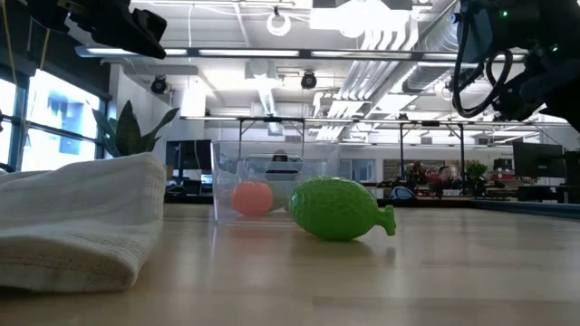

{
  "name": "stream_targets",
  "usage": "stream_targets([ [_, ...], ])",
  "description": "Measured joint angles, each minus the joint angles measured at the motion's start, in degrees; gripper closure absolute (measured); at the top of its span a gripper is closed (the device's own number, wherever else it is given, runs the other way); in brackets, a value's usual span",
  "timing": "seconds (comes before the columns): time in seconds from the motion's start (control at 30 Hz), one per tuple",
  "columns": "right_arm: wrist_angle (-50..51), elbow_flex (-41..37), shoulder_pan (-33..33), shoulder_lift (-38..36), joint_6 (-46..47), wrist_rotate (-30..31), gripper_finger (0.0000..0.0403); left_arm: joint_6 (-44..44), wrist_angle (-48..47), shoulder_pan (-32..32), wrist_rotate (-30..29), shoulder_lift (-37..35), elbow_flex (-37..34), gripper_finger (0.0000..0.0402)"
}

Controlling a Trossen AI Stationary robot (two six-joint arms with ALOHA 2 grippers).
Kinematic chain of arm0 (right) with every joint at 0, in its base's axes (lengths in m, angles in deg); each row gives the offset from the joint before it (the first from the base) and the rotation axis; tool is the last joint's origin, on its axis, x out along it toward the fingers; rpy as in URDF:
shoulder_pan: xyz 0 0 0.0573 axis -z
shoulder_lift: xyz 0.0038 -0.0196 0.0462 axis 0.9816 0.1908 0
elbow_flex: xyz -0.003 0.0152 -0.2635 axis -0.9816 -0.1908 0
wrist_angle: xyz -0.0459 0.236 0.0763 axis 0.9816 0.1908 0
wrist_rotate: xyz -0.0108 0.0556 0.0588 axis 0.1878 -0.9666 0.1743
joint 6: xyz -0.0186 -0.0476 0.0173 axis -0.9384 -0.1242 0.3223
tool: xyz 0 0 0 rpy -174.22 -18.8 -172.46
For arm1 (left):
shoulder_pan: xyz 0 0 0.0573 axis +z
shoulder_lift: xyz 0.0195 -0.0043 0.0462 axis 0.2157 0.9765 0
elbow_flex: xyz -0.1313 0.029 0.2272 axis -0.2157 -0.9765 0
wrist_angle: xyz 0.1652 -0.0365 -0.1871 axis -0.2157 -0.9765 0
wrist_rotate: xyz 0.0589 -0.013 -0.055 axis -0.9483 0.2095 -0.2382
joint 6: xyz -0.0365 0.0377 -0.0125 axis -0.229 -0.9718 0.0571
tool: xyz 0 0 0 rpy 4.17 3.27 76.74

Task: Pick and placing Produce into tupperware
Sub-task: Put the green watermelon into the transparent bin

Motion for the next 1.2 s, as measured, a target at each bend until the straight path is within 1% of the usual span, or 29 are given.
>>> stream_targets([
  [0.07,-2.1,0.0,-0.8,0.0,0.0,-0.9,0.0141,0.0,0.0,0.0,0.0,0.0,0.0,0.0399],
  [0.1,-3.8,0.0,-1.1,0.0,2.2,-1.2,0.0141,0.0,0.0,0.0,0.0,0.0,0.0,0.0399],
  [0.2,-7.0,0.0,-2.2,0.0,17.7,-2.3,0.0142,0.0,0.0,0.0,0.0,0.0,0.0,0.0399],
  [0.27,-7.5,0.0,-3.4,0.0,26.3,-2.0,0.0142,0.0,0.0,0.0,0.0,0.0,0.0,0.0399],
  [0.47,-3.6,0.0,-8.2,-0.1,42.9,2.2,0.0142,0.0,0.0,0.0,0.0,0.0,0.0,0.0399],
  [0.63,-1.2,0.0,-10.7,-0.1,52.1,6.2,0.0142,0.0,0.0,0.0,0.0,0.0,0.0,0.0399],
  [0.73,-1.2,0.0,-11.5,0.0,56.2,7.3,0.0142,0.0,0.0,0.0,0.0,0.0,0.0,0.0399],
  [0.87,-1.2,0.0,-13.1,1.4,64.3,10.5,0.0142,0.0,0.0,0.0,0.0,0.0,0.0,0.0399],
  [0.97,-2.2,0.0,-13.6,3.5,65.2,10.4,0.0142,0.0,0.0,0.0,0.0,0.0,0.0,0.0399],
  [1.07,-2.2,0.0,-13.7,6.2,66.7,8.2,0.0142,0.0,0.0,0.0,0.0,0.0,0.0,0.0399],
  [1.2,-2.7,0.0,-13.6,10.1,67.8,7.2,0.0142,0.0,0.0,0.0,0.0,0.0,0.0,0.0399],
])
